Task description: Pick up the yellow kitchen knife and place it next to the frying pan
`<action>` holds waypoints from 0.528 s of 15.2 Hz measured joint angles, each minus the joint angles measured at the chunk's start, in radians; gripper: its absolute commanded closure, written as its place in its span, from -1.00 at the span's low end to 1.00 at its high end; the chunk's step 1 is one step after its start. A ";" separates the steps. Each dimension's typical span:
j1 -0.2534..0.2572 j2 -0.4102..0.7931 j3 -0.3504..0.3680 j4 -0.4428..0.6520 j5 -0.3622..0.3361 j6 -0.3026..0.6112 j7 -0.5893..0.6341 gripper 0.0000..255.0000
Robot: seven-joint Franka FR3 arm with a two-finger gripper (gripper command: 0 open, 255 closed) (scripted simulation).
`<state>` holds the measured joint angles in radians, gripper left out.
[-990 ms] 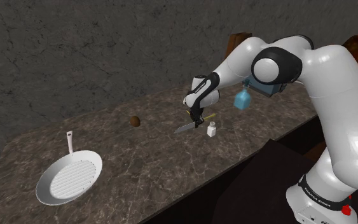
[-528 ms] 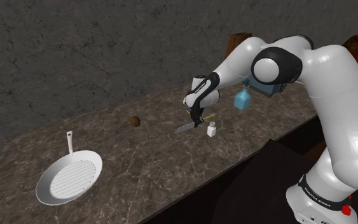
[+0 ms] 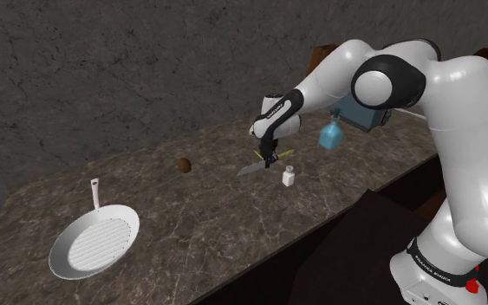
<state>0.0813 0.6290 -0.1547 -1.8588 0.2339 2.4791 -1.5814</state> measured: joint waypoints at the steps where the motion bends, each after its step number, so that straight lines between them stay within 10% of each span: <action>1: 0.000 -0.014 -0.003 -0.005 -0.003 -0.009 0.000 1.00; 8: 0.013 -0.085 -0.017 -0.013 -0.022 -0.071 0.018 1.00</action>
<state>0.0941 0.5443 -0.1722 -1.8722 0.2117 2.4086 -1.5637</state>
